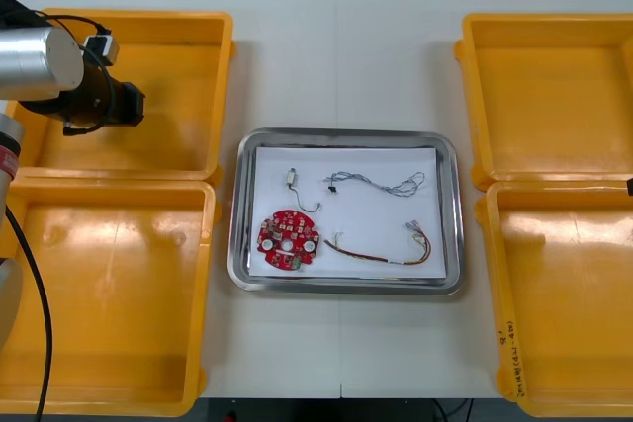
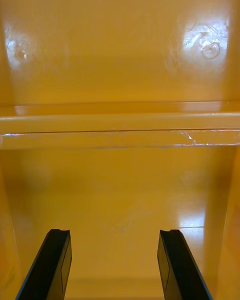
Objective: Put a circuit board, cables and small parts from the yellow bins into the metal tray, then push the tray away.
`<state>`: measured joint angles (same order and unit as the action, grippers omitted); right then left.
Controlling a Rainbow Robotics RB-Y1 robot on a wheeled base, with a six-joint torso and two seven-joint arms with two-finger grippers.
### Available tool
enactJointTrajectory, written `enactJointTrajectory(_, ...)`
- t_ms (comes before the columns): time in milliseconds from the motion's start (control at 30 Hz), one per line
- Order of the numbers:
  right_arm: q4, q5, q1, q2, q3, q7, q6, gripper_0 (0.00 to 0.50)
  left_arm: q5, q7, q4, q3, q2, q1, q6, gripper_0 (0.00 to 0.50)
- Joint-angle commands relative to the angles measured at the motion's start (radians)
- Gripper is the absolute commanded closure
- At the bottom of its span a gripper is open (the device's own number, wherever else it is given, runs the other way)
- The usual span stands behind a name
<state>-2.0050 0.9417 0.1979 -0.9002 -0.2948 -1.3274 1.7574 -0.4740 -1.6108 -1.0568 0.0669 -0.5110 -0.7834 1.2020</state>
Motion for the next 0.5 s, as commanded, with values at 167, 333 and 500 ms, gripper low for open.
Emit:
enactJointTrajectory(167, -0.028, 0.006, -0.011, -0.04, -0.033, -0.033, -0.006, 0.0, -0.021, 0.111, -0.003, 0.01, 0.005, -0.043, -0.001, 0.5)
enactJointTrajectory(333, -0.028, 0.006, -0.011, -0.04, -0.033, -0.033, -0.006, 0.0, -0.037, 0.111, -0.008, 0.01, -0.009, -0.043, 0.014, 0.5)
enactJointTrajectory(500, -0.028, 0.006, -0.011, -0.04, -0.033, -0.033, -0.006, 0.0, -0.034, 0.121, -0.054, 0.011, -0.021, -0.054, 0.088, 0.5)
